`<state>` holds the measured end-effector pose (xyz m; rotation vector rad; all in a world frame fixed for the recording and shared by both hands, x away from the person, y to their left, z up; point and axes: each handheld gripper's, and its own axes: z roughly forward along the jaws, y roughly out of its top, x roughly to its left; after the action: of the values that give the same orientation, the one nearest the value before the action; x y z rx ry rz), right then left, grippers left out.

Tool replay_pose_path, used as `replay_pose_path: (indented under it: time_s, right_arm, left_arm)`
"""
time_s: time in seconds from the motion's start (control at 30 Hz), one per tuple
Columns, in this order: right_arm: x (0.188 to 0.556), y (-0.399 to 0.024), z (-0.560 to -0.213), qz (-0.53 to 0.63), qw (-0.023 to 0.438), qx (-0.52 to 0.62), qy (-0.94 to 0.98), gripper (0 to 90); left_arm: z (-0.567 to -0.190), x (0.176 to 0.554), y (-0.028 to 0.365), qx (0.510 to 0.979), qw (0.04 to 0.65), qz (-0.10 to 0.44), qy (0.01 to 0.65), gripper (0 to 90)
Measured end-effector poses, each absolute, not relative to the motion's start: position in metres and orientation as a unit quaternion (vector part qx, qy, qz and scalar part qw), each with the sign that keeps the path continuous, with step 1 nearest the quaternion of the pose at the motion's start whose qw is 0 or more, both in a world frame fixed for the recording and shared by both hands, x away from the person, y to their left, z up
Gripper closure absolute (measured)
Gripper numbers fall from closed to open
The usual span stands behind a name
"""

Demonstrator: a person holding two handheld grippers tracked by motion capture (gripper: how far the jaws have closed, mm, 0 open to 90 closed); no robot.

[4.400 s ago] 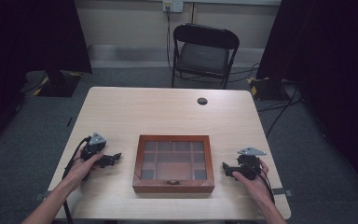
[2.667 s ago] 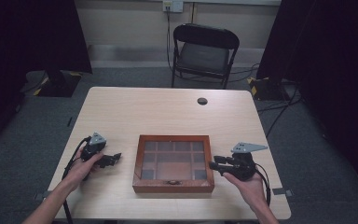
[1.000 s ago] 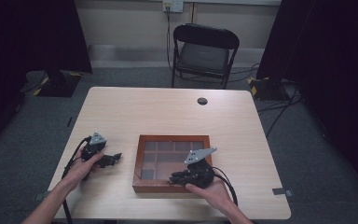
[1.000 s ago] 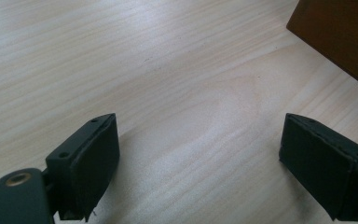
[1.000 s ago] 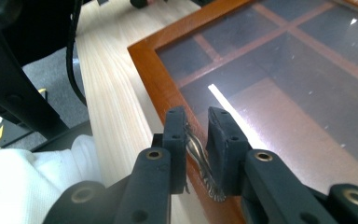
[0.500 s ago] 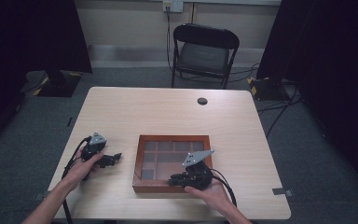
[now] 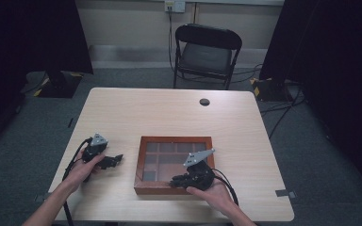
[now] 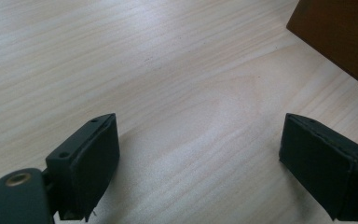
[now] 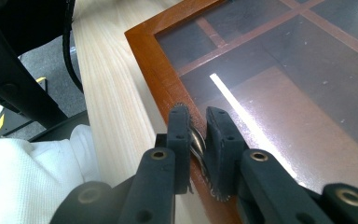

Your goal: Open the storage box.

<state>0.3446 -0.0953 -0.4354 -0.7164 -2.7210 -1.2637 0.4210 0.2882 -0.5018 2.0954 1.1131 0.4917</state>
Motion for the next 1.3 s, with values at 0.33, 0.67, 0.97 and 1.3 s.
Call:
replay_pose_path:
  time_s: [0.33, 0.67, 0.97, 1.3]
  right_arm:
    - [0.346, -0.096, -0.429, -0.416, 0.032, -0.226, -0.88, 80.7]
    - [0.348, -0.098, -0.418, -0.427, 0.028, -0.221, -0.876, 80.9]
    - [0.349, -0.1, -0.411, -0.435, 0.029, -0.225, -0.871, 80.9]
    - [0.348, -0.1, -0.406, -0.438, 0.025, -0.23, -0.869, 80.8]
  left_arm:
    - [-0.502, 0.421, 0.288, 0.809, 0.352, 0.19, 0.431, 11.6]
    - [-0.502, 0.421, 0.288, 0.809, 0.352, 0.189, 0.431, 11.6]
    - [-0.502, 0.421, 0.288, 0.81, 0.351, 0.19, 0.43, 11.6]
    - [-0.502, 0.421, 0.288, 0.809, 0.352, 0.19, 0.431, 11.6]
